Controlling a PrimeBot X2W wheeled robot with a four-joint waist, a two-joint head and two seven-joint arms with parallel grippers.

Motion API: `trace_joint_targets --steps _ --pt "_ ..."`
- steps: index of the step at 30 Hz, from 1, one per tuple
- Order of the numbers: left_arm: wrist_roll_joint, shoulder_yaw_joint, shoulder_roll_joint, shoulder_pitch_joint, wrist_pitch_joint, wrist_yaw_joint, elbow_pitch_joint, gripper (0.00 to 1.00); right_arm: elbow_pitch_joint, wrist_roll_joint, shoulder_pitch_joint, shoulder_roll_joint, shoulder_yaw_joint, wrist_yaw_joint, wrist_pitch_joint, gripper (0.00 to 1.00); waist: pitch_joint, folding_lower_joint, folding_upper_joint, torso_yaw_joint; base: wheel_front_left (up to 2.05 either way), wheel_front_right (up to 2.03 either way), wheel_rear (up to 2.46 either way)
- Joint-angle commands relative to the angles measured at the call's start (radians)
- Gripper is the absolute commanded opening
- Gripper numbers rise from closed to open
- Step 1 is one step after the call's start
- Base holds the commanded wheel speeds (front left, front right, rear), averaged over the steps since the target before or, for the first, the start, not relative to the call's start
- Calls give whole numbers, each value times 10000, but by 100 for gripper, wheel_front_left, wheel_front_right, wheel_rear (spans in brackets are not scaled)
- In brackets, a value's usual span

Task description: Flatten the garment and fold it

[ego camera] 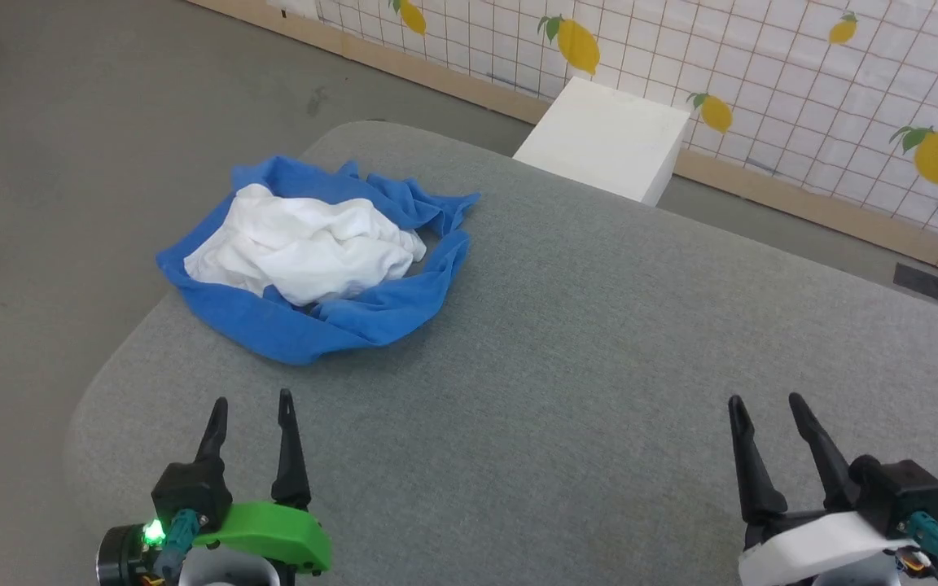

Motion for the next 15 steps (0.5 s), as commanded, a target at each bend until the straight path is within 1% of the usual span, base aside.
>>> trace_joint_targets --steps 1,5,8,10,11,13,15 --pt "14 -9 112 -125 -49 -120 108 100 -47 31 144 1 11 -15 38 100 -3 0 0 -26 0 0 0" --pt "-239 246 603 -1333 545 -421 375 100 -216 -34 52 1 115 -15 225 100 205 0 0 -333 0 0 0" --pt "-646 469 952 -2583 1303 -762 698 100 -486 -190 -155 1 65 -15 426 100 679 0 0 -672 0 0 0" --pt "-1100 648 1141 -3565 2065 -1035 1182 100 -729 -363 -348 1 30 -15 607 100 1126 0 0 -945 0 0 0" --pt "-1596 792 1293 -4567 2953 -1312 1842 100 -989 -573 -559 1 -44 -15 804 100 1635 0 0 -1216 0 0 0" --pt "-2136 1001 1415 -5464 3882 -1452 2598 100 -1264 -757 -777 1 -102 -15 996 100 2186 0 0 -1517 0 0 0" --pt "-2500 1160 1708 -6216 4757 -1561 3318 100 -1524 -905 -991 1 -133 -15 1173 100 2762 0 0 -1859 0 0 0"
